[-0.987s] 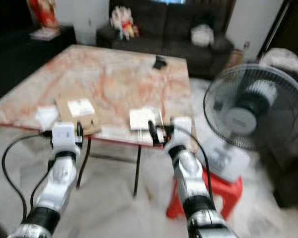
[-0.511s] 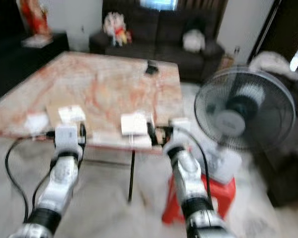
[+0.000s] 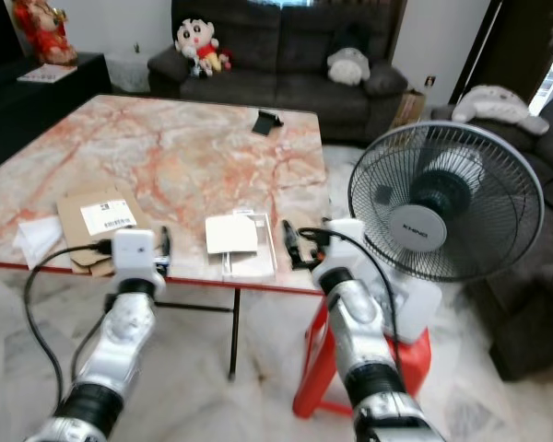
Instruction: Picking trash to rubbish bin
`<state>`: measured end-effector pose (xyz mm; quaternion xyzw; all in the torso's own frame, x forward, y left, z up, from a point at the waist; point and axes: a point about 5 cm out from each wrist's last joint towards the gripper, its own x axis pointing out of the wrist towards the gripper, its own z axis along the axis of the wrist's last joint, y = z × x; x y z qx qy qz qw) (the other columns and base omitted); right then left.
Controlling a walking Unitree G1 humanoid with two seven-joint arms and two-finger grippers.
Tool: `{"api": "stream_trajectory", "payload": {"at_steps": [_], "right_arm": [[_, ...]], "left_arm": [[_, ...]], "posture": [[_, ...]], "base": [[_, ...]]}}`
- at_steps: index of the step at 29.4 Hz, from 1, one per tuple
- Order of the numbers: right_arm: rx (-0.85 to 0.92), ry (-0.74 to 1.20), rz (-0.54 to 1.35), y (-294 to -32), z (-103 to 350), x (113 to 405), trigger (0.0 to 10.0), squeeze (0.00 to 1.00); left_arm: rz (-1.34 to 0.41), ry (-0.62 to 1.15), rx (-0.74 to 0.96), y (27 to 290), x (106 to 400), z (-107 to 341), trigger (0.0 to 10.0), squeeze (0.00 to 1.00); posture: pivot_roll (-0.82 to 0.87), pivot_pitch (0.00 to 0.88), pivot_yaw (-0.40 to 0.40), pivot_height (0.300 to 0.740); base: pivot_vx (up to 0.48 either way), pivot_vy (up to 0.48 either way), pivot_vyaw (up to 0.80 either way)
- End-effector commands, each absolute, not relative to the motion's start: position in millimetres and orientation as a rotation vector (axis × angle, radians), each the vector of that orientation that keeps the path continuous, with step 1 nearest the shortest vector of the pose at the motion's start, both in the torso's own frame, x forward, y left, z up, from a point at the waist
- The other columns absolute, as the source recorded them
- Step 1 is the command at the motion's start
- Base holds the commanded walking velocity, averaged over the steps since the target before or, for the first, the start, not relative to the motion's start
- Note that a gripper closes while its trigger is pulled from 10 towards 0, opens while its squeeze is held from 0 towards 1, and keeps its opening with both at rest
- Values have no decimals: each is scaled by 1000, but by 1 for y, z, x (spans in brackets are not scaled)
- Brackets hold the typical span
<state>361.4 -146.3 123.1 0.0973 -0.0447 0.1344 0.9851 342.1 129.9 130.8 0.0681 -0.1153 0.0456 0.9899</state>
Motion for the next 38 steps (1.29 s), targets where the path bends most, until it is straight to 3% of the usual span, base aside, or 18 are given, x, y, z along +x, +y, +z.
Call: {"api": "stream_trajectory", "payload": {"at_steps": [1,20,38], "right_arm": [[210,-97,290,-139,127,363,10000,0],[179,-120,302,-135,128,362,10000,0],[155,-122,310,-133,127,361,10000,0]], "left_arm": [[99,-239,139,135,344,134,10000,0],[84,-242,144,134,344,134,10000,0],[73,-248,145,131,344,136,10000,0]], "posture": [[-30,22,-92,740],[-28,1,-82,740],[-28,0,-80,740]], "base": [[281,0,-788],[280,0,-103],[278,0,387]]}}
